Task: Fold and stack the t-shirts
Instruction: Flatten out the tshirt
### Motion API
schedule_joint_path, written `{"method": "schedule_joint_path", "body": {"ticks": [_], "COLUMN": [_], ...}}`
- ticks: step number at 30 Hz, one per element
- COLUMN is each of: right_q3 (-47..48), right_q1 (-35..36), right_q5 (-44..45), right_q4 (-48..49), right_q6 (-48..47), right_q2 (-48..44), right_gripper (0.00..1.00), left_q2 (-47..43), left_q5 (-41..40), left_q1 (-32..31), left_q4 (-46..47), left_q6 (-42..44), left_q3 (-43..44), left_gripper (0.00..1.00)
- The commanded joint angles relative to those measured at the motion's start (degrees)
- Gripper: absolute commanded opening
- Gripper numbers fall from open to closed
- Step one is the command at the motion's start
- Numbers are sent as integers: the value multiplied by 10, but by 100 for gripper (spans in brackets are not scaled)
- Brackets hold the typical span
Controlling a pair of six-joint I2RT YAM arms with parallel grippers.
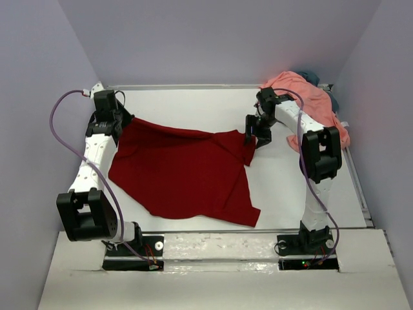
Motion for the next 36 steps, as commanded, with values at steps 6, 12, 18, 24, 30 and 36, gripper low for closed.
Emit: {"method": "schedule_joint_path", "body": {"ticks": [6,12,18,24,30,36], "right_q3": [14,56,89,132,155,186], "right_q1": [-1,17,29,65,86,92], "right_q5": [-5,3,14,47,139,274], "right_q4": [-33,-57,-71,-94,-93,-113], "right_q6": [-2,-1,-16,-60,-130,-113], "right_q2": [-30,-23,8,41,53,71], "right_gripper": [61,61,61,61,64,63], "left_q2": [20,32,37,39,43,44], "left_q5": [3,3,4,5,12,16], "left_q1": [-1,-1,-1,-1,-1,-1], "left_q4": [4,4,2,1,8,4], "left_q6": [14,17,25,28,28,39], "left_q3": [44,52,60,63,57,60], "left_gripper": [0,0,0,0,0,0]}}
